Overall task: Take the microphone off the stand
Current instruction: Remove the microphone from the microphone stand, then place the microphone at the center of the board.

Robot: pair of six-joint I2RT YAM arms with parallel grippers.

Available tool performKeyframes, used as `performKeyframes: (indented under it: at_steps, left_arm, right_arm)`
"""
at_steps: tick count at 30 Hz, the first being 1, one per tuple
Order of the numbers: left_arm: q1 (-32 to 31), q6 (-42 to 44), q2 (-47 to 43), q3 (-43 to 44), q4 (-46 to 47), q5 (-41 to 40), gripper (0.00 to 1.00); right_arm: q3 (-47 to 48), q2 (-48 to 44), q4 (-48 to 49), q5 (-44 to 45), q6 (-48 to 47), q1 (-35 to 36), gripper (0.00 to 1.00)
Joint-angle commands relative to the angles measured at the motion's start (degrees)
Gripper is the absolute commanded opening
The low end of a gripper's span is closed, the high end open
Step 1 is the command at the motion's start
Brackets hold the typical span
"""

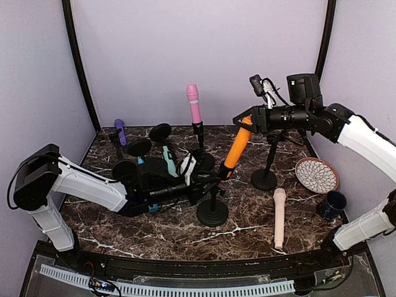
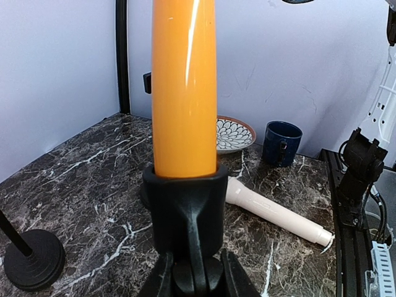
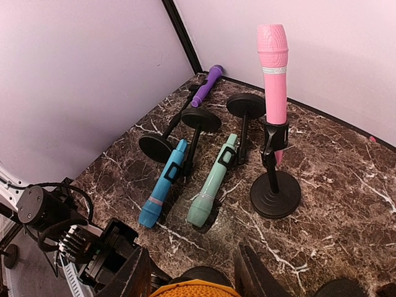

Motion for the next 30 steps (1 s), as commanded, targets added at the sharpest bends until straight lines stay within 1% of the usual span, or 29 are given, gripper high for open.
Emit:
performKeyframes:
  at_steps: [1,12,15,18,23,27,29,30]
  left_arm:
    - [0.1,-0.8,1.8,-3.4,-11.7,-0.8,0.00]
    - [0.0,-0.8,2.1,-2.9,-11.6,-0.9,0.00]
    - [0.1,-0.8,2.1,-2.5,-11.6,-1.3,0.00]
    - [0.1,-0.8,2.3,-2.1,-11.3,-2.2,0.00]
    - [0.1,-1.2,2.6,-1.6,-9.9,-3.4,0.00]
    - [0.0,-1.3,2.7,0.1,-11.1,-2.9,0.00]
    - [0.1,-1.0,2.5,1.3,-11.8,-2.7,0.04]
    - [0.1,-0.9,2.4,1.9,-12.0,-2.8,0.10]
  right_arm:
    - [3.9,-5.8,10.9,6.7,-1.7,-3.5,0.29]
    - [3.7,-8.5,9.6,8.8,-2.2,-3.8,0.29]
    - [4.2,-9.1,7.8,8.8,-2.0,-3.8,0.29]
    - [4.9,-9.5,3.1,9.5,-1.4,-3.8,0.29]
    - [6.0,-9.5,-10.0,11.9,-0.9,-3.8,0.30]
    - [2.4,-10.6,-17.4,11.5,1.8,-3.7,0.30]
    - [-0.1,-11.0,-20.1,9.9,3.0,-3.8,0.30]
    - [-1.3,-11.0,-21.0,8.6,3.7,-3.7,0.30]
